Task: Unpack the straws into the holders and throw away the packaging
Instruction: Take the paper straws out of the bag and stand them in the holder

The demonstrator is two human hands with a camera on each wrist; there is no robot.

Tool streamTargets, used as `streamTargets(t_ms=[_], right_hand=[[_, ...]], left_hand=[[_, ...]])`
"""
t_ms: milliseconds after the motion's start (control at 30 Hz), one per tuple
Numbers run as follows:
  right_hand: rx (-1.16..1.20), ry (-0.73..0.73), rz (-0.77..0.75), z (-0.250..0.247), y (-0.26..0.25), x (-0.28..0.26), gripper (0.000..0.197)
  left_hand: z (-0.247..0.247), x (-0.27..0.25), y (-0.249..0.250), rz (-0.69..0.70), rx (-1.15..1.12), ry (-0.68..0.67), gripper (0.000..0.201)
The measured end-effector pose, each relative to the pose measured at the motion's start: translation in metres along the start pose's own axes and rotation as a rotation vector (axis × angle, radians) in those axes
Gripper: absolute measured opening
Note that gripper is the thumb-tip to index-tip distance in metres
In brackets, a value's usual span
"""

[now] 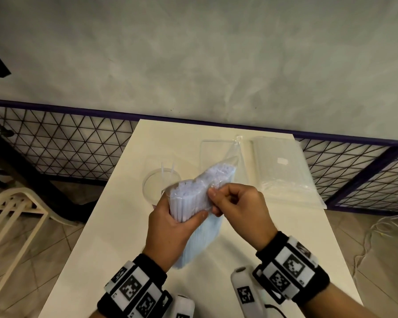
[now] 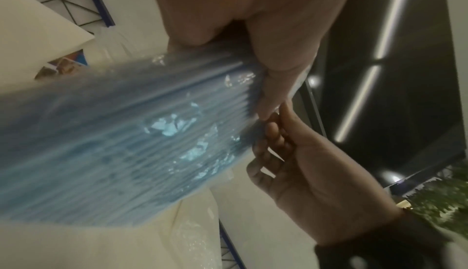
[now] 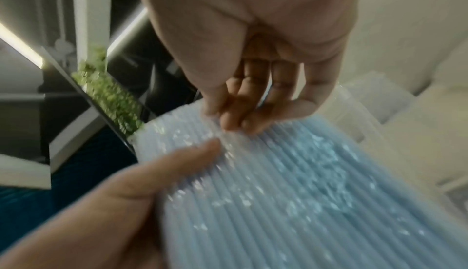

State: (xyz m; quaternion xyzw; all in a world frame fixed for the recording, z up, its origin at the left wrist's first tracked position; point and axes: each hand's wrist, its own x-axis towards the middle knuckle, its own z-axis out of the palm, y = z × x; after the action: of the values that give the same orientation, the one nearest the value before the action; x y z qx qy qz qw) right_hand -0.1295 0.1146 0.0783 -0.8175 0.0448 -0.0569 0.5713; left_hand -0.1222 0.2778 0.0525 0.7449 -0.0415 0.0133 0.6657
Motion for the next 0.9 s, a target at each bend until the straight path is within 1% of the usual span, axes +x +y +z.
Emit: streamTargets(t_ms=[67, 133, 200, 233, 300, 333, 367, 433, 467, 500, 533, 600, 633, 667, 700, 767, 800, 833, 867, 900], right_hand=[[-0.127, 0.115, -0.091, 0.006, 0.006, 0.001, 0.035], [-0.159, 0.175, -0.155, 0.011, 0.010, 0.000, 0.031], [-0.104, 0.194, -0.167, 0.017, 0.009, -0.005, 0.015], [-0.063, 0.188, -0.161, 0.019, 0.008, -0.008, 0.013], [-0.018, 0.145, -0.165, 0.019, 0.008, -0.016, 0.017], [-0.011, 0.099, -0.165, 0.018, 0.008, -0.020, 0.020], [-0.006, 0.036, -0.162, 0.017, 0.009, -0.025, 0.028], [-0.002, -0.113, -0.151, 0.014, 0.010, -0.033, 0.054], [-0.003, -0.165, -0.132, 0.014, 0.010, -0.035, 0.063], [-0.003, -0.176, -0.112, 0.015, 0.009, -0.037, 0.067], [-0.006, -0.139, -0.091, 0.017, 0.010, -0.038, 0.069], [0.021, -0.001, -0.041, 0.021, 0.011, -0.036, 0.069], [0.050, 0.046, -0.015, 0.021, 0.012, -0.034, 0.066], [0.069, 0.058, 0.001, 0.019, 0.013, -0.031, 0.063], [0.084, 0.040, 0.004, 0.016, 0.015, -0.027, 0.058], [0.156, -0.031, -0.002, 0.004, 0.018, -0.021, 0.049], [0.229, -0.058, 0.001, -0.002, 0.019, -0.018, 0.047], [0.317, -0.074, 0.017, -0.008, 0.021, -0.016, 0.047], [0.399, -0.084, 0.041, -0.012, 0.023, -0.015, 0.051], [0.460, -0.095, 0.064, -0.016, 0.025, -0.013, 0.055]], left_hand=[[0.001, -0.001, -0.001, -0.012, -0.014, 0.000, 0.063], [0.000, -0.003, -0.001, -0.014, -0.011, -0.020, 0.065], [-0.002, -0.006, -0.002, -0.024, -0.007, -0.089, 0.067], [-0.004, -0.008, -0.002, -0.041, -0.017, -0.136, 0.070], [-0.012, -0.010, -0.001, -0.059, -0.060, -0.236, 0.071], [-0.018, -0.010, 0.001, -0.053, -0.086, -0.285, 0.070], [-0.025, -0.009, 0.003, -0.041, -0.103, -0.338, 0.069], [-0.034, -0.006, 0.004, -0.011, -0.090, -0.430, 0.073], [-0.035, -0.006, 0.005, 0.003, -0.059, -0.458, 0.076], [-0.035, -0.007, 0.005, 0.012, -0.029, -0.477, 0.079], [-0.033, -0.008, 0.005, 0.019, -0.005, -0.499, 0.081], [-0.028, -0.011, 0.002, 0.043, 0.039, -0.539, 0.083], [-0.026, -0.011, 0.001, 0.056, 0.065, -0.540, 0.080], [-0.026, -0.009, -0.001, 0.064, 0.081, -0.513, 0.075], [-0.026, -0.006, -0.002, 0.070, 0.083, -0.456, 0.065], [-0.028, 0.004, -0.006, 0.092, 0.104, -0.265, 0.045], [-0.030, 0.009, -0.008, 0.094, 0.122, -0.170, 0.044], [-0.032, 0.015, -0.009, 0.088, 0.137, -0.104, 0.048], [-0.033, 0.020, -0.009, 0.063, 0.141, -0.082, 0.057], [-0.033, 0.025, -0.008, 0.010, 0.110, -0.105, 0.067]])
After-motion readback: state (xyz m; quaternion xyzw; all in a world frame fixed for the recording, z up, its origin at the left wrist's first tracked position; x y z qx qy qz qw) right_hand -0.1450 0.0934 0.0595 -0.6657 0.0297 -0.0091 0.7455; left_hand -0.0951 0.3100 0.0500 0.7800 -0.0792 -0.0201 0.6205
